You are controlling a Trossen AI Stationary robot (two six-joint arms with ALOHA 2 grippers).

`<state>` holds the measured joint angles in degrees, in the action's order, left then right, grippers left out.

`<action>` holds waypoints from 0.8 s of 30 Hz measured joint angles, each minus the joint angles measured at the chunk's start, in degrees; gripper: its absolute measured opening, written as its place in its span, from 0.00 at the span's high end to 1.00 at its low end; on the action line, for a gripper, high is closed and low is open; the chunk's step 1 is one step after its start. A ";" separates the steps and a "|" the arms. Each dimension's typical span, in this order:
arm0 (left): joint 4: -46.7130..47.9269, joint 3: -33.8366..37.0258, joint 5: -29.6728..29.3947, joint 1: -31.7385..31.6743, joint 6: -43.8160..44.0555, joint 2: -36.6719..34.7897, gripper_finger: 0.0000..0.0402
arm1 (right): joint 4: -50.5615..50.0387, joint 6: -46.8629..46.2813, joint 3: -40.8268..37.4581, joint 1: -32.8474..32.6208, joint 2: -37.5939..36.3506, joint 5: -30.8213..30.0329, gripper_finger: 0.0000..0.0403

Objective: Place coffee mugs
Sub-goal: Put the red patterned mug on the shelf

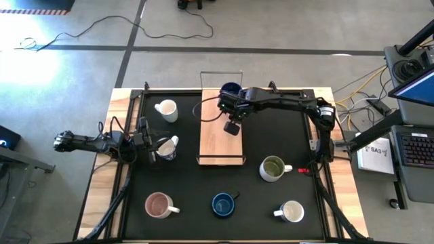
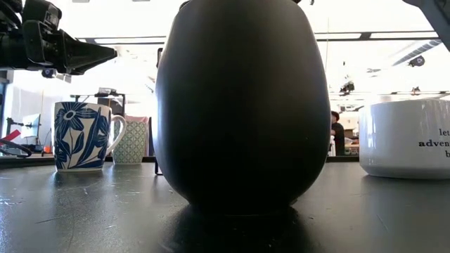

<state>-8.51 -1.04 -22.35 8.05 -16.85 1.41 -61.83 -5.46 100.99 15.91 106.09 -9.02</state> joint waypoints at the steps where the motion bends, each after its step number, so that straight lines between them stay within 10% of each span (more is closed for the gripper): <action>1: 0.00 0.00 0.00 0.00 0.00 0.00 0.75 | 0.24 0.03 0.00 0.21 0.02 0.04 0.97; 24: 0.00 0.00 0.00 0.00 0.00 0.00 0.75 | 2.73 2.08 -0.11 0.91 0.21 3.45 0.90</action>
<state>-8.51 -1.04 -22.35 8.05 -16.85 1.41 -59.10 -3.37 100.88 16.82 106.30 -5.57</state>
